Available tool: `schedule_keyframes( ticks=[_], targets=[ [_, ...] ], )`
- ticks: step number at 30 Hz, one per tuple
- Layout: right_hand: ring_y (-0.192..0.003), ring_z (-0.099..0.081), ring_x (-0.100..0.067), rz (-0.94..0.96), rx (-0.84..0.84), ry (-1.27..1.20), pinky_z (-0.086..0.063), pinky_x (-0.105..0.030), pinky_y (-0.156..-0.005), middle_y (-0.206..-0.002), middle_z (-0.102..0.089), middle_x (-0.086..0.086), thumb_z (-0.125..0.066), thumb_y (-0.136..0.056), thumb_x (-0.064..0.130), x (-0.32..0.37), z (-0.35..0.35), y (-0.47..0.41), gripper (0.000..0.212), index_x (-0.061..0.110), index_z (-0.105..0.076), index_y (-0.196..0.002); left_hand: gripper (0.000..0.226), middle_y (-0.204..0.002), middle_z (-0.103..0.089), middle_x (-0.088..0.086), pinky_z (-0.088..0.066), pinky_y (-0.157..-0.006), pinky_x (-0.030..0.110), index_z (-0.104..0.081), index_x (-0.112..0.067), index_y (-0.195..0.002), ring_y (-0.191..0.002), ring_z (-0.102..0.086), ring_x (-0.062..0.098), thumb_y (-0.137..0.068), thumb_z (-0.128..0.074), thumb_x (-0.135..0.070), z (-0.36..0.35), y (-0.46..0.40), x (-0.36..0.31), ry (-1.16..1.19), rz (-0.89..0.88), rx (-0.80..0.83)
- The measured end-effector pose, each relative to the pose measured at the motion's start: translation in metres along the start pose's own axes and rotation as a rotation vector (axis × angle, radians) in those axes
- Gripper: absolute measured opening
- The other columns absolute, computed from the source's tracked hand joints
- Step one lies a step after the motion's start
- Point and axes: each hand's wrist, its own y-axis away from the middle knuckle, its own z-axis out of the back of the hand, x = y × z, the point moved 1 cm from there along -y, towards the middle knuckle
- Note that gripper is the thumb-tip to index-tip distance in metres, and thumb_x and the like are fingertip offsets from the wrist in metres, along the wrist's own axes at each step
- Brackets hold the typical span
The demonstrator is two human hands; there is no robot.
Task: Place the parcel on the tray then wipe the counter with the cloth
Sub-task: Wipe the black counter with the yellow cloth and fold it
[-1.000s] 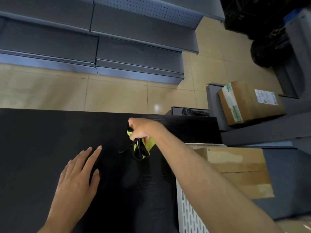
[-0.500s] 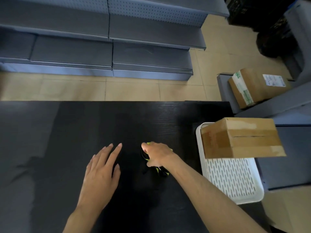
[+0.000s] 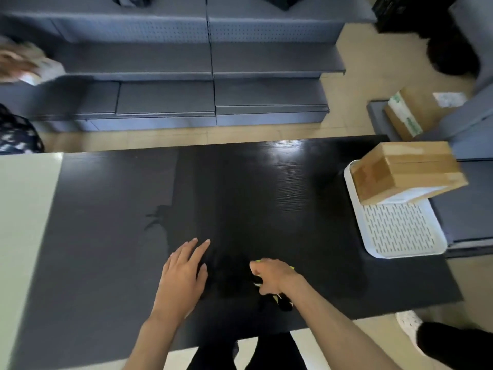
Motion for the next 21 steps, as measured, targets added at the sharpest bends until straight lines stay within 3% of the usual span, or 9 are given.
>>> schedule_keyframes(
  ticks=[3,6,11,15,17,21],
  targets=[
    [-0.096,-0.053,-0.023,-0.003,0.003,-0.088,-0.042,-0.037,-0.074,-0.11,-0.051,0.002,-0.076,-0.084,0.016,0.021,-0.017,0.014,0.037,0.025,-0.047,-0.105,0.055,-0.154,-0.047,0.002,-0.044,-0.109,0.046,-0.043,-0.031,-0.151,-0.139,-0.045,0.027,-0.099,-0.058,-0.025,0.015,0.023,0.02,0.017,0.047,0.023],
    [-0.101,-0.053,-0.021,0.004,-0.085,-0.179,-0.046,-0.036,-0.079,-0.114,-0.052,0.005,-0.073,-0.083,0.017,0.043,-0.027,0.026,0.04,0.023,-0.056,-0.118,0.052,-0.154,-0.047,0.0,-0.045,-0.109,0.045,-0.043,-0.034,-0.151,-0.137,-0.046,0.026,-0.101,-0.054,-0.026,0.028,0.041,0.031,0.054,0.031,0.059],
    [-0.097,-0.059,-0.016,0.069,-0.416,-0.335,-0.053,-0.038,-0.084,-0.105,-0.053,0.011,-0.071,-0.082,0.016,0.084,-0.021,0.05,0.031,0.028,-0.061,-0.108,0.047,-0.138,-0.057,-0.008,-0.049,-0.1,0.03,-0.045,-0.057,-0.136,-0.115,-0.061,0.011,-0.102,-0.055,-0.027,0.04,0.062,0.034,0.368,0.038,0.147],
    [-0.095,-0.058,-0.01,0.16,-0.687,-0.333,-0.055,-0.033,-0.081,-0.105,-0.05,0.014,-0.07,-0.085,0.014,0.115,-0.012,0.068,0.028,0.027,-0.064,-0.109,0.04,-0.134,-0.061,-0.015,-0.047,-0.089,0.01,-0.048,-0.05,-0.142,-0.109,-0.064,0.002,-0.104,-0.051,-0.04,0.055,0.072,0.012,0.61,0.092,0.132],
    [-0.102,-0.057,-0.008,0.203,-0.755,-0.29,-0.055,-0.027,-0.084,-0.11,-0.051,0.013,-0.072,-0.088,0.014,0.126,-0.01,0.076,0.033,0.026,-0.066,-0.118,0.038,-0.125,-0.065,-0.02,-0.047,-0.087,0.012,-0.046,-0.056,-0.141,-0.105,-0.064,0.0,-0.103,-0.044,-0.05,0.062,0.075,-0.003,0.694,0.111,0.125],
    [-0.109,-0.056,-0.007,0.264,-0.794,-0.268,-0.055,-0.027,-0.09,-0.115,-0.053,0.016,-0.073,-0.091,0.017,0.137,-0.005,0.091,0.04,0.03,-0.061,-0.127,0.032,-0.121,-0.066,-0.029,-0.051,-0.099,0.028,-0.054,-0.056,-0.132,-0.11,-0.063,-0.004,-0.103,-0.044,-0.054,0.068,0.073,-0.025,0.83,0.159,0.073]
  ],
)
